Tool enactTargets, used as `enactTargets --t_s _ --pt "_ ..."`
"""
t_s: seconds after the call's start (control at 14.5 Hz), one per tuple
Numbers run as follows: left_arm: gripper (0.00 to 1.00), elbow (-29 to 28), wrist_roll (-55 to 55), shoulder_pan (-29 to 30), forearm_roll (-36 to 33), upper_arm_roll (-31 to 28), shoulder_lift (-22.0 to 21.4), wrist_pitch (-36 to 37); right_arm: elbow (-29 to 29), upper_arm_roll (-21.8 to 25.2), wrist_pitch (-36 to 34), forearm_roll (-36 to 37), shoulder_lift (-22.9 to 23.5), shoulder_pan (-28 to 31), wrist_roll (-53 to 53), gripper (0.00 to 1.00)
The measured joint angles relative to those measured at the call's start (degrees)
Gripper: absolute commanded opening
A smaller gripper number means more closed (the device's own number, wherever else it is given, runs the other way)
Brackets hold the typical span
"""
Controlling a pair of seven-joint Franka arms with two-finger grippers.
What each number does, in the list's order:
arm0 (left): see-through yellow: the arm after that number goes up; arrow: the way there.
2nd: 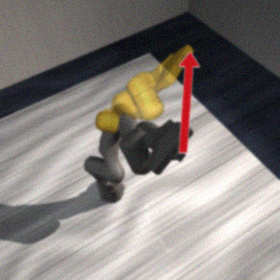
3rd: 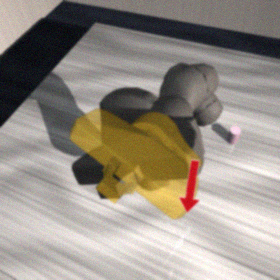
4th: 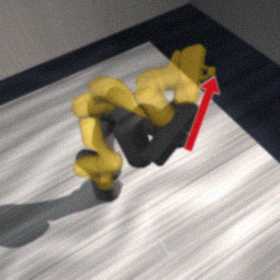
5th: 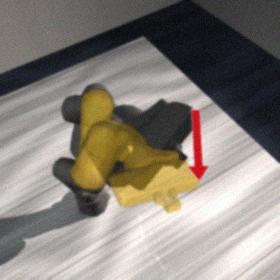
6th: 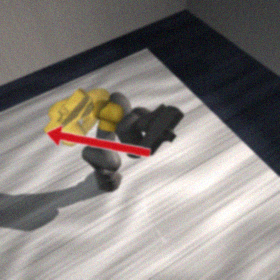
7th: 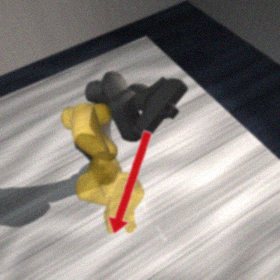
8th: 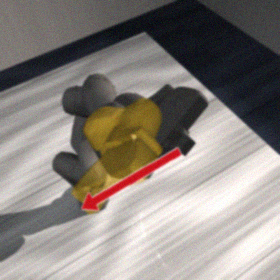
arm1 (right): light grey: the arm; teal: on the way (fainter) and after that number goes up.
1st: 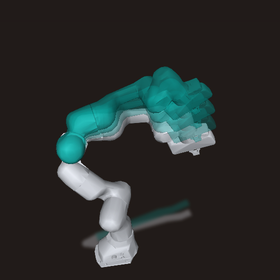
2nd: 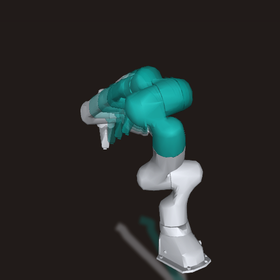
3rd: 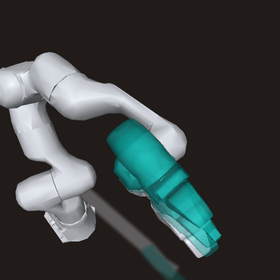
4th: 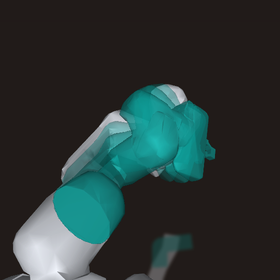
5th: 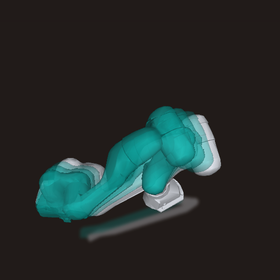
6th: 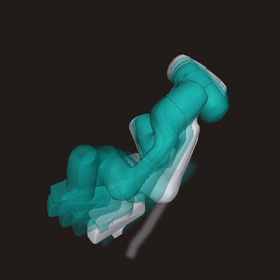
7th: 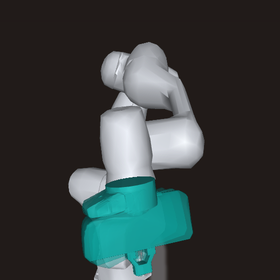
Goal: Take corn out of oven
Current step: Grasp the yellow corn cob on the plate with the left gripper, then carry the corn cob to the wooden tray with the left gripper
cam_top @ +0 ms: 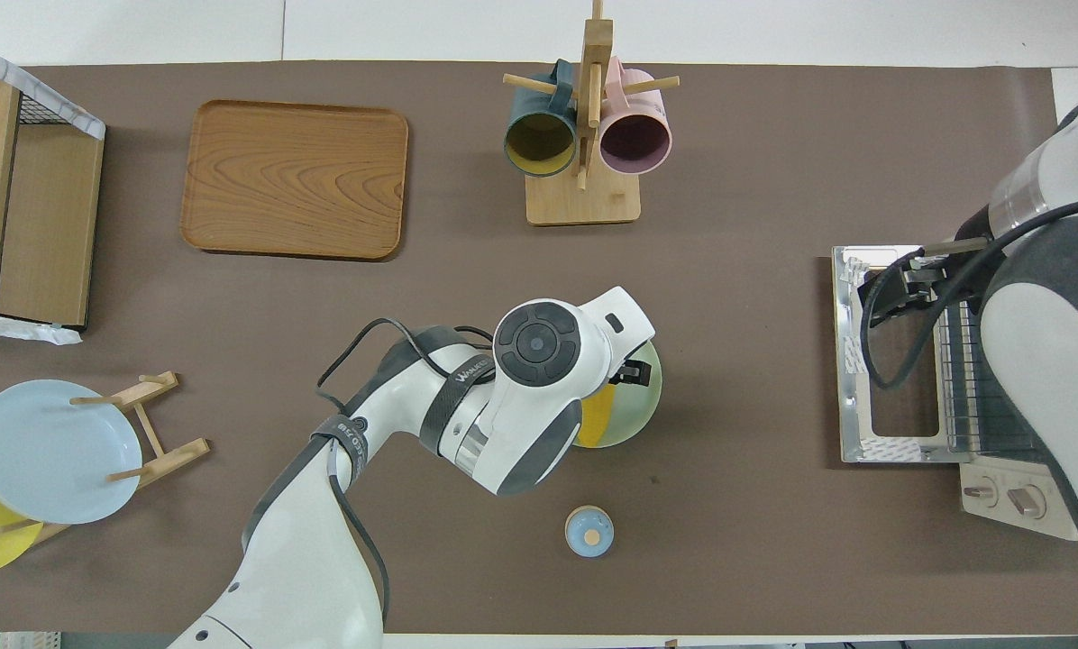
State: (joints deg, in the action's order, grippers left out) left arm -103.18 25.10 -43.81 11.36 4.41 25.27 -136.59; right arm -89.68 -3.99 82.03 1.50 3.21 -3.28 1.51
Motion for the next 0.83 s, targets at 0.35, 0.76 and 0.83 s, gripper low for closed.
enactTargets --t_s 0.35,0.76,0.83 --pt "0.99 -0.05 1.04 -0.87 -0.13 -0.22 0.56 -0.39 -0.17 0.14 -0.07 0.02 -1.13 -0.47 0.0 1.0" --pt "0.0 -0.69 7.2 -2.53 -3.72 -0.88 0.59 -0.92 -0.21 0.45 -0.07 0.03 -1.15 -0.07 0.0 1.0" --pt "0.0 -0.47 7.65 -2.52 -3.72 -1.03 0.54 -0.96 -0.21 0.45 -0.07 0.03 -1.15 -0.07 0.0 1.0"
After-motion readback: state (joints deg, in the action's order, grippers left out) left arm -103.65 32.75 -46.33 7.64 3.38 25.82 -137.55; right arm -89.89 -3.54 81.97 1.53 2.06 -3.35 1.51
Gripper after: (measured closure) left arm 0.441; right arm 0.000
